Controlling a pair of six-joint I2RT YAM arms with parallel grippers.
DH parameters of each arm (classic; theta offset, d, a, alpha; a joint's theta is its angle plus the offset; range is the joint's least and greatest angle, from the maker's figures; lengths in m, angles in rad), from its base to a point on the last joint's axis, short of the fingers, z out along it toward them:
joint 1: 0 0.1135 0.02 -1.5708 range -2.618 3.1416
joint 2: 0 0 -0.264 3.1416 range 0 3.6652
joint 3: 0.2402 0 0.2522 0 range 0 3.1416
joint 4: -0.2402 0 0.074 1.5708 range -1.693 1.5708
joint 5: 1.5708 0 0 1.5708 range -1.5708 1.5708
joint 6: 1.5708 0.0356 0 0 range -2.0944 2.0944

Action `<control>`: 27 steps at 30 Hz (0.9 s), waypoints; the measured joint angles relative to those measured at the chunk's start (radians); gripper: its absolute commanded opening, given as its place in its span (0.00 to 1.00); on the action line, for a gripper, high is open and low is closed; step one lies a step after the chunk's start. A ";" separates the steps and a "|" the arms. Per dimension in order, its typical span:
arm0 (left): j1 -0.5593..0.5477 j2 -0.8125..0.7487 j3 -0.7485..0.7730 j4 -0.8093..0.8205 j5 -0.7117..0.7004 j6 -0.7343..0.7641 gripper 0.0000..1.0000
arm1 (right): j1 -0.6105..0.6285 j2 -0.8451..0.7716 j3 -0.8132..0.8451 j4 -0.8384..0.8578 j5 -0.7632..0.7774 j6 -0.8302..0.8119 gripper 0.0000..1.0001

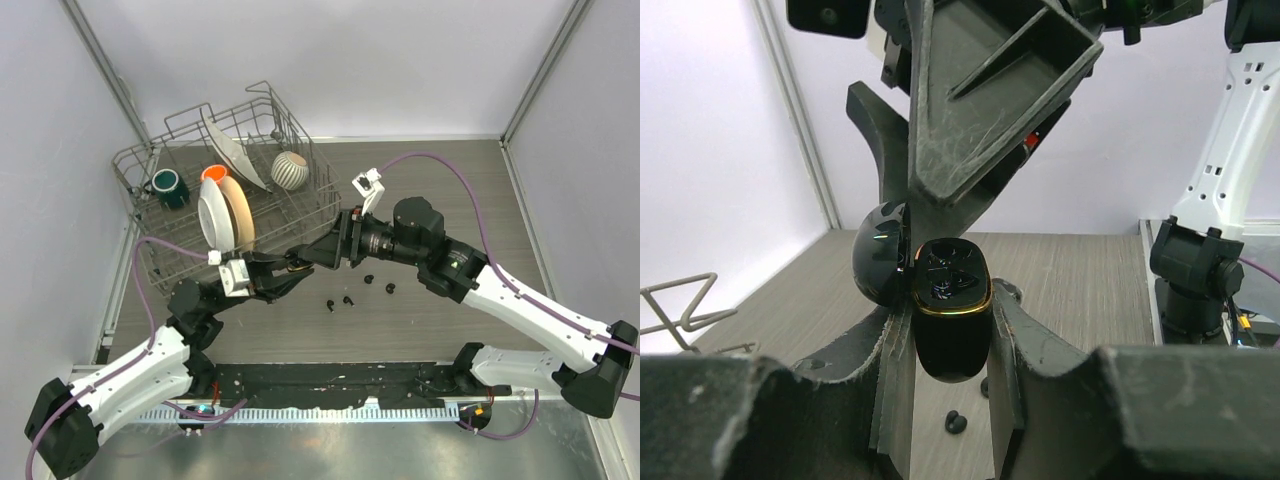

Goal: Insert the wireless bluetooth earbuds into the charging case
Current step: Open the charging case, then pick up the earbud from the center of the board.

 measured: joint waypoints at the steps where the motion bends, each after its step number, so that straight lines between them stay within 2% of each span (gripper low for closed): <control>1: 0.000 -0.001 -0.001 0.000 -0.005 0.000 0.00 | 0.000 -0.003 0.000 0.000 -0.003 0.000 0.75; 8: 0.000 0.000 -0.003 -0.001 -0.017 0.000 0.00 | 0.000 -0.031 0.000 0.016 -0.014 0.002 0.77; 12: 0.000 -0.003 -0.003 -0.004 -0.019 0.000 0.00 | 0.000 -0.074 -0.003 0.003 0.035 -0.013 0.77; 16: 0.000 -0.025 -0.009 -0.016 -0.027 0.001 0.00 | -0.006 -0.149 0.000 -0.112 0.246 -0.035 0.72; 20: 0.000 -0.067 -0.019 -0.028 -0.035 0.004 0.00 | -0.044 -0.172 0.004 -0.299 0.503 -0.037 0.71; 23: 0.000 -0.095 -0.026 -0.032 -0.037 0.004 0.00 | -0.080 -0.146 -0.019 -0.391 0.597 -0.024 0.71; 27: 0.000 -0.122 -0.032 -0.039 -0.041 0.004 0.00 | -0.100 -0.137 -0.121 -0.452 0.650 0.017 0.70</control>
